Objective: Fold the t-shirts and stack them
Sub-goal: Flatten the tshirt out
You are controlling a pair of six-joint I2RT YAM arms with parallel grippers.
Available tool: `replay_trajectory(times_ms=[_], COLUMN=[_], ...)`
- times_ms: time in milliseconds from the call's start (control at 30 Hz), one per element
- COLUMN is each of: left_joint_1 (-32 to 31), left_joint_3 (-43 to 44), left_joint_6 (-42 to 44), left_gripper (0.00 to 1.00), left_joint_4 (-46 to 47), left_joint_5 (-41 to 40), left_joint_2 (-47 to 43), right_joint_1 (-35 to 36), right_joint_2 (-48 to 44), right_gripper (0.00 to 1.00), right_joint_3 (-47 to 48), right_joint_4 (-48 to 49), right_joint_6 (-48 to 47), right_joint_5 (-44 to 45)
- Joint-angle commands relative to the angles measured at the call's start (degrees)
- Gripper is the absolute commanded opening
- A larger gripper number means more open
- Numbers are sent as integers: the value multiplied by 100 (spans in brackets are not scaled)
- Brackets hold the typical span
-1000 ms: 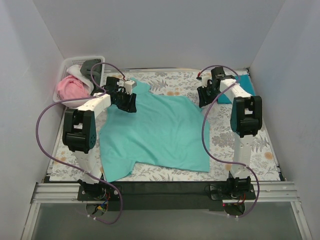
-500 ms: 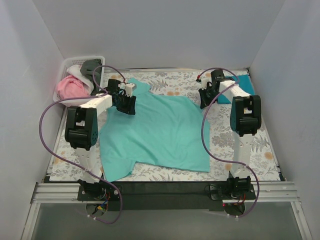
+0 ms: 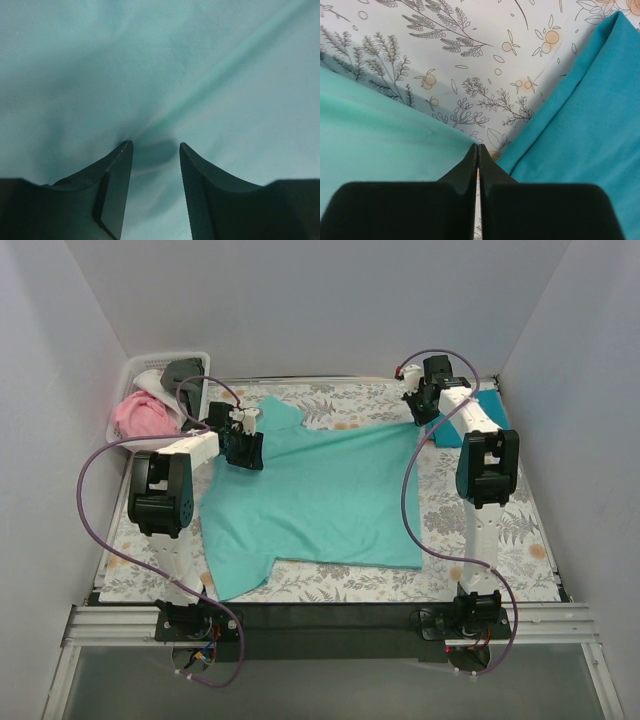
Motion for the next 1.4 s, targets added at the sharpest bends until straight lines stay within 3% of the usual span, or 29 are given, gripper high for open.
replay_trajectory(times_ms=[0, 33, 67, 100, 200, 433, 567, 800, 1167, 1367], left_joint_1=[79, 88, 88, 88, 97, 123, 272, 404, 404, 404], left_joint_3=[-80, -54, -36, -19, 95, -421, -1009, -1915, -3059, -3034], left_joint_6=[-118, -153, -197, -293, -539, -103, 284, 1005, 1533, 1613], left_gripper=[42, 42, 43, 44, 44, 44, 43, 41, 41, 39], left_joint_4=[-134, -143, -134, -82, 15, -204, -546, -986, -1584, -2497], left_joint_5=[-84, 83, 415, 523, 498, -170, -285, -531, -716, -444], left_joint_2=[94, -10, -90, -186, -538, -1197, -1584, -2252, -2815, -3078], right_joint_1=[9, 26, 53, 62, 158, 360, 597, 923, 967, 976], right_joint_2=[263, 272, 194, 124, -288, -1765, -2485, -2813, -2267, -2741], right_gripper=[6, 13, 34, 44, 61, 60, 55, 53, 52, 56], right_joint_3=[289, 334, 351, 317, 46, -1255, -2623, -4199, -4957, -4652], right_joint_4=[206, 206, 206, 206, 180, -320, -751, -1095, -954, -1358], right_joint_6=[-173, -138, -77, -50, 73, 240, 161, -128, -665, -893], right_joint_5=[632, 651, 590, 529, 291, -692, -1298, -1546, -457, -754])
